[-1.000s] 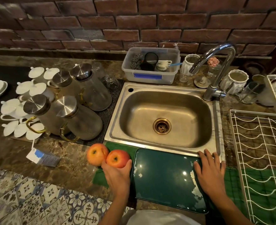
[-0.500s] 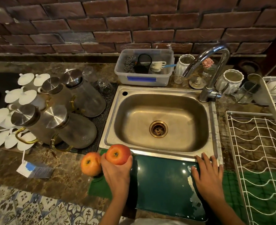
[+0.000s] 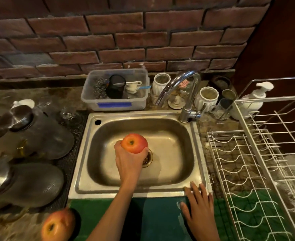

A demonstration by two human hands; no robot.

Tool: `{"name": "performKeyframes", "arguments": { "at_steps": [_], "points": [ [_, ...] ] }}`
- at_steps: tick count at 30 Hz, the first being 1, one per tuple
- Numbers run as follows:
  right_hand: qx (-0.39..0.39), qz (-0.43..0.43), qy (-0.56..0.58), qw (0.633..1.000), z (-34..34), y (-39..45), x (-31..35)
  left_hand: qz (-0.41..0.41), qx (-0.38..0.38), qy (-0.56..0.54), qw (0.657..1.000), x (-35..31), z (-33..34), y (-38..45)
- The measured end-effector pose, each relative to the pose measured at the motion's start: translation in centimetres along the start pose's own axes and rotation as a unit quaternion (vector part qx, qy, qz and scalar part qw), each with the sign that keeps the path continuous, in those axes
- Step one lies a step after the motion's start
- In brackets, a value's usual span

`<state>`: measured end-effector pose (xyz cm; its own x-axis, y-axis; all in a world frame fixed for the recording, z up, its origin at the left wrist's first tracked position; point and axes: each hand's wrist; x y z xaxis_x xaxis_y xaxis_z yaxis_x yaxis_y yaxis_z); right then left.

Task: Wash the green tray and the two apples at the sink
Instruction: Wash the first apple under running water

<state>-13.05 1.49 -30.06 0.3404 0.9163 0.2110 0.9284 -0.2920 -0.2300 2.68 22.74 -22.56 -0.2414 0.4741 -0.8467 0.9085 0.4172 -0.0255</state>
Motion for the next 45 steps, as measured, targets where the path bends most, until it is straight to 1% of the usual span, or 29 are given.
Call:
{"name": "performKeyframes", "arguments": {
  "at_steps": [2, 4, 5, 6, 7, 9, 10, 11, 13, 15, 18, 20, 22, 24, 27, 28, 29, 32, 35, 40, 45],
  "points": [
    [0.010, 0.012, 0.010, 1.000, -0.4, 0.0, 0.3, 0.011, 0.013, -0.003, 1.000, -0.6, 1.2, 1.0],
    [0.012, 0.007, 0.020, 1.000, -1.0, -0.1, 0.5, 0.022, 0.025, -0.002, 0.999, -1.0, 2.1, 2.0],
    [0.010, 0.002, 0.038, 0.999, -1.2, 0.0, 0.5, 0.026, 0.029, 0.000, 0.999, -1.1, 2.6, 2.4],
    [0.007, 0.015, 0.084, 0.996, -1.5, 0.2, 0.8, 0.029, 0.034, 0.004, 0.999, -1.2, 2.9, 2.8],
    [-0.001, 0.053, 0.163, 0.985, -2.0, 0.6, 1.2, 0.030, 0.039, 0.010, 0.999, -1.2, 3.2, 3.1],
    [0.006, 0.129, 0.337, 0.932, -3.9, 2.8, 2.6, 0.032, 0.047, 0.018, 0.998, -1.2, 3.6, 3.6],
    [0.001, 0.143, 0.393, 0.909, -5.1, 4.5, 3.4, 0.032, 0.051, 0.022, 0.998, -1.1, 3.7, 3.8],
    [-0.008, 0.143, 0.418, 0.897, -6.6, 6.4, 4.3, 0.030, 0.056, 0.025, 0.998, -1.1, 3.8, 3.8],
    [-0.042, 0.137, 0.442, 0.886, -9.4, 10.9, 6.4, 0.030, 0.064, 0.026, 0.997, -1.0, 4.0, 4.0],
    [-0.074, 0.162, 0.466, 0.867, -11.6, 15.7, 8.1, 0.030, 0.066, 0.031, 0.997, -1.0, 3.9, 4.0],
    [-0.086, 0.197, 0.489, 0.846, -13.2, 21.9, 9.6, 0.030, 0.068, 0.037, 0.997, -0.9, 3.8, 4.0],
    [-0.086, 0.240, 0.496, 0.830, -13.6, 25.1, 10.0, 0.029, 0.067, 0.042, 0.996, -0.9, 3.7, 4.0],
    [-0.086, 0.298, 0.494, 0.812, -13.8, 27.5, 10.0, 0.029, 0.067, 0.043, 0.996, -1.1, 3.7, 4.0],
    [-0.108, 0.346, 0.489, 0.793, -13.6, 28.7, 9.7, 0.026, 0.067, 0.036, 0.997, -1.1, 3.6, 3.9],
    [-0.142, 0.367, 0.496, 0.774, -13.4, 29.3, 9.0, 0.029, 0.071, 0.035, 0.996, -1.3, 3.6, 3.5],
    [-0.142, 0.363, 0.499, 0.774, -13.3, 29.4, 8.8, 0.031, 0.074, 0.035, 0.996, -1.3, 3.6, 3.4],
    [-0.134, 0.357, 0.493, 0.782, -13.3, 29.6, 8.6, 0.033, 0.075, 0.035, 0.996, -1.4, 3.6, 3.3],
    [-0.099, 0.340, 0.445, 0.822, -13.7, 30.2, 8.6, 0.035, 0.079, 0.033, 0.996, -1.6, 3.7, 3.1],
    [-0.082, 0.340, 0.407, 0.844, -13.9, 30.6, 8.8, 0.035, 0.082, 0.036, 0.995, -1.8, 3.9, 3.0],
    [-0.090, 0.344, 0.378, 0.855, -13.9, 31.1, 8.4, 0.035, 0.086, 0.041, 0.995, -1.9, 3.9, 3.0],
    [-0.091, 0.349, 0.369, 0.857, -13.9, 31.4, 7.9, 0.037, 0.092, 0.045, 0.994, -2.1, 3.9, 2.9]
  ]
}}
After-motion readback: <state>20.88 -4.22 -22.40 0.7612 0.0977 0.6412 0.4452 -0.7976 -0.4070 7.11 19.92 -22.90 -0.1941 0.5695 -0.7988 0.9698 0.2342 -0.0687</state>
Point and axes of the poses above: each hand's wrist, its own y-axis towards the middle knuckle, its own z-axis out of the palm, x = y × z, and after that the axes turned 13 degrees about z, right-handed
